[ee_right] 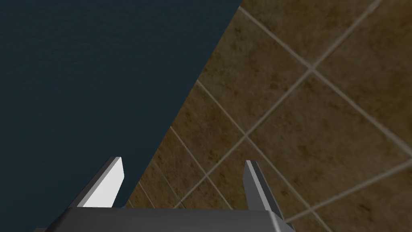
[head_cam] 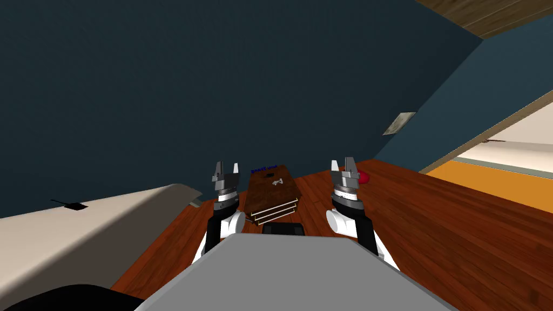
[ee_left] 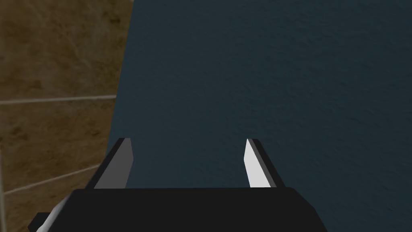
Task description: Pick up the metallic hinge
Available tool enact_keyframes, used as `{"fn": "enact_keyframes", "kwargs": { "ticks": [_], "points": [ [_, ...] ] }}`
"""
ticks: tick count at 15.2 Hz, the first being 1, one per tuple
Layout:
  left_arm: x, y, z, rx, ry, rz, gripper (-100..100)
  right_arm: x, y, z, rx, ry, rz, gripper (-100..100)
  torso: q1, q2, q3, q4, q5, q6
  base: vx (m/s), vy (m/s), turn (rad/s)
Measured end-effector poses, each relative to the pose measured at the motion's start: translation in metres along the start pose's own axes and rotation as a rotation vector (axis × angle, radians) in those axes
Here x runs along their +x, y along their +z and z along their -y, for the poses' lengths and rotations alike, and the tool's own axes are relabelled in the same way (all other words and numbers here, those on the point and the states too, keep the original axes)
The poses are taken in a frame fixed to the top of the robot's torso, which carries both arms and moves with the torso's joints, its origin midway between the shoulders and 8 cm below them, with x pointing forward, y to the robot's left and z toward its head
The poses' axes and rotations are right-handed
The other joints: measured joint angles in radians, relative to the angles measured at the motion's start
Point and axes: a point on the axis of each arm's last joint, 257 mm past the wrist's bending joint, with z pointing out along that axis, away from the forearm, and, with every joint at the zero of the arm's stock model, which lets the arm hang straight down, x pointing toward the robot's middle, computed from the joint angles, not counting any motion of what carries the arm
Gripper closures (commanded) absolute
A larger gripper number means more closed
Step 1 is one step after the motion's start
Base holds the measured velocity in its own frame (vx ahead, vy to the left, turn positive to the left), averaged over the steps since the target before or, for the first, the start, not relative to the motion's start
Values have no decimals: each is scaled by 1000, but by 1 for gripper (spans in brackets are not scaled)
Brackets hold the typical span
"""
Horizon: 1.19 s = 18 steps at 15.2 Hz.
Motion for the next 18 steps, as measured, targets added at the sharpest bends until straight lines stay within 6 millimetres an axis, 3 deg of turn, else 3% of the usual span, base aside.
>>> {"fn": "enact_keyframes", "kwargs": {
  "ticks": [9,18],
  "points": [
    [-14,-13,-59,-175,23,-81,-100,0,0,0,0,0,0,0,0,2,1,0,0,0,-39,-11,-176],
    [-64,-41,-133,-392,39,-52,-100,0,0,0,0,0,0,0,0,1,0,0,0,1,-13,-7,-233]
  ]
}}
